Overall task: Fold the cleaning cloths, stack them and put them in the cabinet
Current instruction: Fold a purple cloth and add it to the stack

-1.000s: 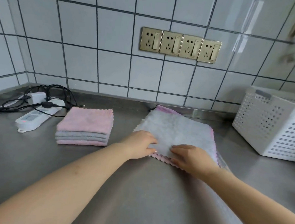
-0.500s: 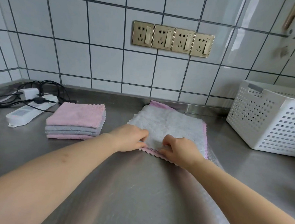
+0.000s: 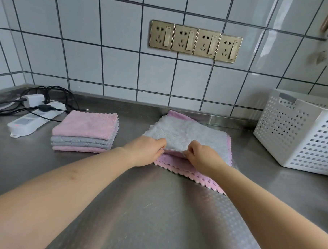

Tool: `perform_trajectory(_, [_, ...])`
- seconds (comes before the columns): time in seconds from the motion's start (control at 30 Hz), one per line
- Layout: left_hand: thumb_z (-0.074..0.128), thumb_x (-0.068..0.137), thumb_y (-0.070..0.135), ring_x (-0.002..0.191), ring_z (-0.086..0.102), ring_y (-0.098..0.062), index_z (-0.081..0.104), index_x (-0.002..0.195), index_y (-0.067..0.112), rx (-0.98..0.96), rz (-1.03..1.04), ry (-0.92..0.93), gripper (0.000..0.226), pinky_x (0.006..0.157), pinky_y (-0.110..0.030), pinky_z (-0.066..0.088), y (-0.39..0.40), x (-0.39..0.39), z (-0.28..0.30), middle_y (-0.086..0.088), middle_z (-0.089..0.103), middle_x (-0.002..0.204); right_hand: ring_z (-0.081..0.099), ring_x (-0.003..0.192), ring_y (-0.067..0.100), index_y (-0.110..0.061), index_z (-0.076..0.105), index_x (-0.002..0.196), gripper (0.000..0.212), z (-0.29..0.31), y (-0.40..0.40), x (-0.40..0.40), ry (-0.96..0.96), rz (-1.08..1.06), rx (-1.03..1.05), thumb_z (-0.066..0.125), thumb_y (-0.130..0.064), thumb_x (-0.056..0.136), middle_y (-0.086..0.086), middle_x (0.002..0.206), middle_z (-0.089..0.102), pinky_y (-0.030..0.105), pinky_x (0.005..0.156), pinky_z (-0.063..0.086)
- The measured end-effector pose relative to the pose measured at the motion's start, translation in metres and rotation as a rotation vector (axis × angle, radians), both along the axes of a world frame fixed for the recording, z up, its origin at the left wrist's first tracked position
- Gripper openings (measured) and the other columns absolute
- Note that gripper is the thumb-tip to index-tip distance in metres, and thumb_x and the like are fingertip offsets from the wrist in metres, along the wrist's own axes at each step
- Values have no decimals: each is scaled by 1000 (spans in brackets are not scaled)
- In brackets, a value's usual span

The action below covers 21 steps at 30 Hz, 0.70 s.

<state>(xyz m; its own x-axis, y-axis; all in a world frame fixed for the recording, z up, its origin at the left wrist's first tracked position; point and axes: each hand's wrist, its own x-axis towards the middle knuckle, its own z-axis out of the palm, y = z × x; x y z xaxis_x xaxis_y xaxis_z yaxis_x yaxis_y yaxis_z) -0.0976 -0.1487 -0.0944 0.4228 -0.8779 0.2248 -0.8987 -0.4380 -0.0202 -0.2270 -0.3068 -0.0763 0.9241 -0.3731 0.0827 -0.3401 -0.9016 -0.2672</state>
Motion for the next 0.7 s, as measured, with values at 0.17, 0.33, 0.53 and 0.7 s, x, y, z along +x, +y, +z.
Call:
perform_trajectory(0.17, [43,91,18,99,58,-25,54,118,15,76,-89,-78,29,73,-35,44,2,3,-3,-4,64,106,61,92,27,-18,50,119,32,-17,9,-6,-41,21,-178,48,-37,93,1,102,66,31,68,45])
perform_trajectory(0.33, [45,75,-6,91,57,-25,60,95,14,93,-21,-130,32,69,-36,48,10,19,-2,-3,59,93,57,102,27,-20,55,123,41,-26,-4,-12,-95,-38,-215,43,-7,86,2,115,61,30,74,47])
perform_trajectory(0.53, [45,79,-5,96,60,-28,63,114,20,-131,127,-77,46,76,-36,49,23,25,23,-6,64,107,61,94,29,-23,59,111,35,-7,-20,-32,-87,-195,-285,44,-5,86,3,107,66,29,64,41])
perform_trajectory(0.7, [42,85,8,101,56,-25,61,115,19,-310,69,-76,37,75,-33,45,54,-3,55,-1,59,111,62,95,33,-23,55,124,31,30,-2,-67,-273,-117,-258,43,-18,96,6,109,68,33,70,45])
